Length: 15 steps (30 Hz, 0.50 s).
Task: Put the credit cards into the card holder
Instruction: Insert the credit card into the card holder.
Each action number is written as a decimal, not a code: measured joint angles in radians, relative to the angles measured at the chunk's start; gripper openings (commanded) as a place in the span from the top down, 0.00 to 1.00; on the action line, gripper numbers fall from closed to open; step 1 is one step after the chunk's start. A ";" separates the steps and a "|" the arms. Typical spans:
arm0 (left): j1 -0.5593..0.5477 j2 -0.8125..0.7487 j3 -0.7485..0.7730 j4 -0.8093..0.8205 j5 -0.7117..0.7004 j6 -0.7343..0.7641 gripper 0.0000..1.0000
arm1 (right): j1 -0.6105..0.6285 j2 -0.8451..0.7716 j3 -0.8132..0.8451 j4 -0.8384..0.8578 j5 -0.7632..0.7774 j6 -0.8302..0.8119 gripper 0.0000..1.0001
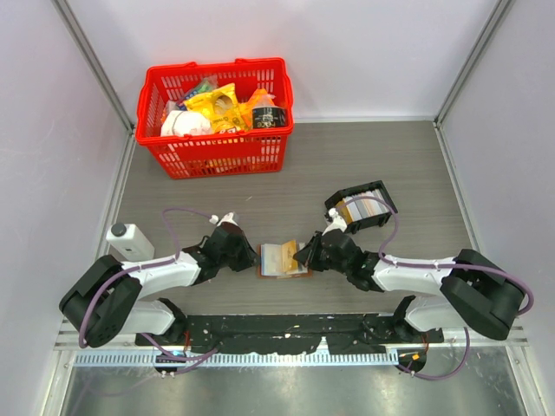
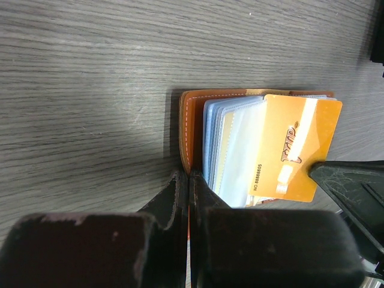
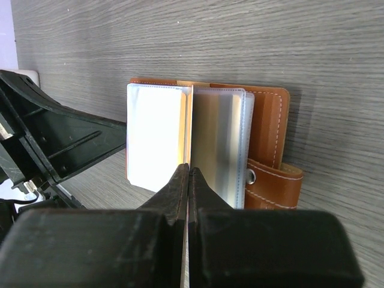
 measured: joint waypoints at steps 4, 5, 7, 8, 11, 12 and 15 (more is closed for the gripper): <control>0.000 0.002 0.000 0.000 0.000 -0.004 1.00 | -0.005 0.011 -0.006 0.039 -0.020 0.011 0.99; 0.000 0.002 0.000 0.000 0.000 -0.004 1.00 | -0.005 0.011 -0.006 0.046 -0.023 0.014 0.99; 0.000 0.003 0.000 0.003 0.000 -0.005 1.00 | -0.005 0.011 -0.007 0.057 -0.029 0.015 0.99; 0.000 0.003 0.000 0.004 0.000 -0.005 1.00 | -0.005 0.011 -0.007 0.060 -0.031 0.016 0.99; 0.000 0.003 0.000 0.004 0.000 -0.006 1.00 | -0.005 0.011 -0.008 0.065 -0.034 0.018 0.99; 0.000 0.003 0.000 0.004 0.000 -0.007 1.00 | -0.005 0.011 -0.011 0.071 -0.036 0.019 0.99; 0.000 0.003 0.000 0.004 0.000 -0.007 1.00 | -0.006 0.019 -0.017 0.091 -0.039 0.026 0.99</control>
